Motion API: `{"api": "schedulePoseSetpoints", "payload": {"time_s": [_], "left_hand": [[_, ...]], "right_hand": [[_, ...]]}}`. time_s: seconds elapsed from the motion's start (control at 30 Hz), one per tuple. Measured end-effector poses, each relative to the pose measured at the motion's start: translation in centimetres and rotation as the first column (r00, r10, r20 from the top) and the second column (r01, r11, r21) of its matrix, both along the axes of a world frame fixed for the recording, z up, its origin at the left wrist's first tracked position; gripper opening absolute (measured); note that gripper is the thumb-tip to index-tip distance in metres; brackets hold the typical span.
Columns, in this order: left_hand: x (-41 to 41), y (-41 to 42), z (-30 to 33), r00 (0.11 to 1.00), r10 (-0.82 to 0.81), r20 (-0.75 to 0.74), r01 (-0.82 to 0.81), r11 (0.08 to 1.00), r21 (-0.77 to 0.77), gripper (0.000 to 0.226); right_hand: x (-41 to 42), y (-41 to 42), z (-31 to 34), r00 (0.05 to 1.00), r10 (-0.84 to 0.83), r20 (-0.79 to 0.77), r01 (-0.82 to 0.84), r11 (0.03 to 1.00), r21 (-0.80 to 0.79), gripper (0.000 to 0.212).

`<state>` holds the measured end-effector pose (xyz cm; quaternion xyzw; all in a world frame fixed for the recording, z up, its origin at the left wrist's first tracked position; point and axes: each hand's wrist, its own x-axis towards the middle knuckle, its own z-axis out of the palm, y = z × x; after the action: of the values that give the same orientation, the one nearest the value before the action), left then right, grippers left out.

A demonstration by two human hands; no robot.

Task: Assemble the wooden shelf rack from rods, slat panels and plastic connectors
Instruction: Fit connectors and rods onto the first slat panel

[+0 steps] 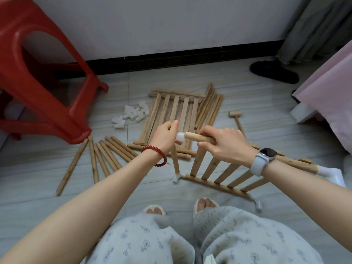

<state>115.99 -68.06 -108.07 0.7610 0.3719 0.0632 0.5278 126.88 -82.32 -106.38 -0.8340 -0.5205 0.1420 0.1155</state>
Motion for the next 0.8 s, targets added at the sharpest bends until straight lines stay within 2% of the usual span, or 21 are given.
{"api": "schedulePoseSetpoints", "payload": {"time_s": [0.07, 0.23, 0.33, 0.4, 0.57, 0.67, 0.8], "left_hand": [[-0.6, 0.4, 0.0, 0.999, -0.027, 0.021, 0.027, 1.0, -0.005, 0.033], [-2.6, 1.0, 0.6, 0.978, -0.161, 0.131, 0.149, 0.984, 0.093, 0.021], [-3.9, 0.4, 0.1, 0.951, -0.3, 0.078, 0.278, 0.936, 0.214, 0.053], [-4.1, 0.0, -0.4, 0.933, -0.355, 0.064, 0.32, 0.897, 0.304, 0.064], [-3.1, 0.3, -0.8, 0.926, -0.365, 0.101, 0.297, 0.865, 0.405, 0.044], [-2.5, 1.7, -0.1, 0.913, -0.403, 0.069, 0.375, 0.892, 0.25, 0.039], [-2.5, 3.2, 1.2, 0.825, -0.561, -0.071, 0.565, 0.825, 0.039, 0.061]], "right_hand": [[0.2, 0.4, 0.2, 1.0, 0.006, 0.02, -0.005, 1.0, -0.018, 0.024], [0.2, 0.8, 0.3, 0.999, 0.006, 0.05, -0.005, 0.999, -0.032, 0.025], [0.4, 1.0, 0.3, 1.0, 0.0, 0.026, 0.001, 0.999, -0.043, 0.025], [0.7, 1.1, 0.4, 1.0, -0.01, 0.018, 0.011, 0.999, -0.044, 0.026], [1.0, 1.2, 0.6, 1.0, -0.016, -0.009, 0.016, 0.999, -0.044, 0.026], [1.1, 1.3, 0.5, 1.0, -0.015, -0.002, 0.015, 0.999, -0.047, 0.026], [1.8, 1.6, 0.5, 0.999, -0.035, 0.016, 0.036, 0.998, -0.058, 0.026]]}}
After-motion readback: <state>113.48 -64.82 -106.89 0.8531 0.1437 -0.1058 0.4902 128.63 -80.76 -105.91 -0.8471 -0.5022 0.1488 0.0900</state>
